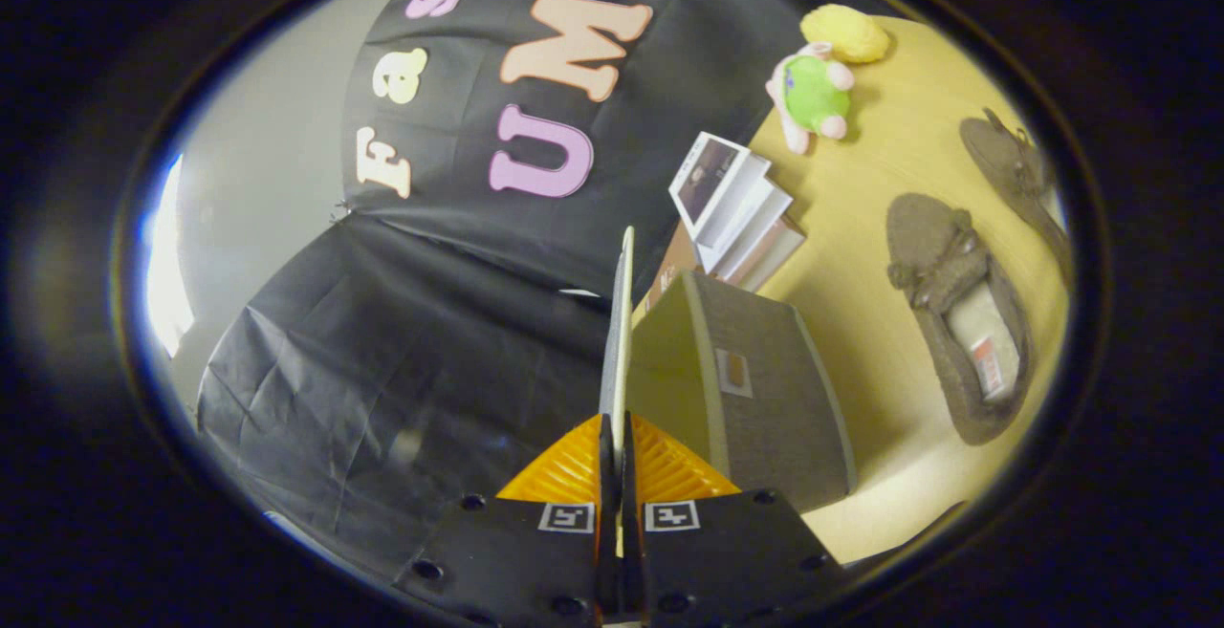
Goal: Open the storage box then place both shoes into the box .Put the left shoe in first, then the right shoe, with the right side of both shoes facing outward in a uniform manner.
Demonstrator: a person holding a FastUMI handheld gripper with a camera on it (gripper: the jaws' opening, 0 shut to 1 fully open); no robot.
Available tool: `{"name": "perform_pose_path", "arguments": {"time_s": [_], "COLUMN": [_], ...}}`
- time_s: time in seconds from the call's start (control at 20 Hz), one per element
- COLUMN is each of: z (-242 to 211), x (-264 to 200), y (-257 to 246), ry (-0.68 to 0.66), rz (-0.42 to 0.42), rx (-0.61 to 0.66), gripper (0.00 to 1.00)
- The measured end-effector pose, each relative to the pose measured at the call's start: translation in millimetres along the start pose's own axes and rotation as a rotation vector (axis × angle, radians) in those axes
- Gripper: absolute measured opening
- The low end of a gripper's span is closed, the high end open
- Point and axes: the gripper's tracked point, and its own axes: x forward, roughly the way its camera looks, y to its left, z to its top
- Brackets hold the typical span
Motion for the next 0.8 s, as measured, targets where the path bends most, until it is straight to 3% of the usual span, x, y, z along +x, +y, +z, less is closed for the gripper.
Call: {"name": "perform_pose_path", "arguments": {"time_s": [0.4,0.8], "z": [-13.4,-67.1], "x": [21.5,66.1], "y": [83.6,155.2], "ry": [0.022,0.063], "rz": [0.043,0.107], "rx": [-0.118,-0.189], "gripper": [0.06,0.06]}}
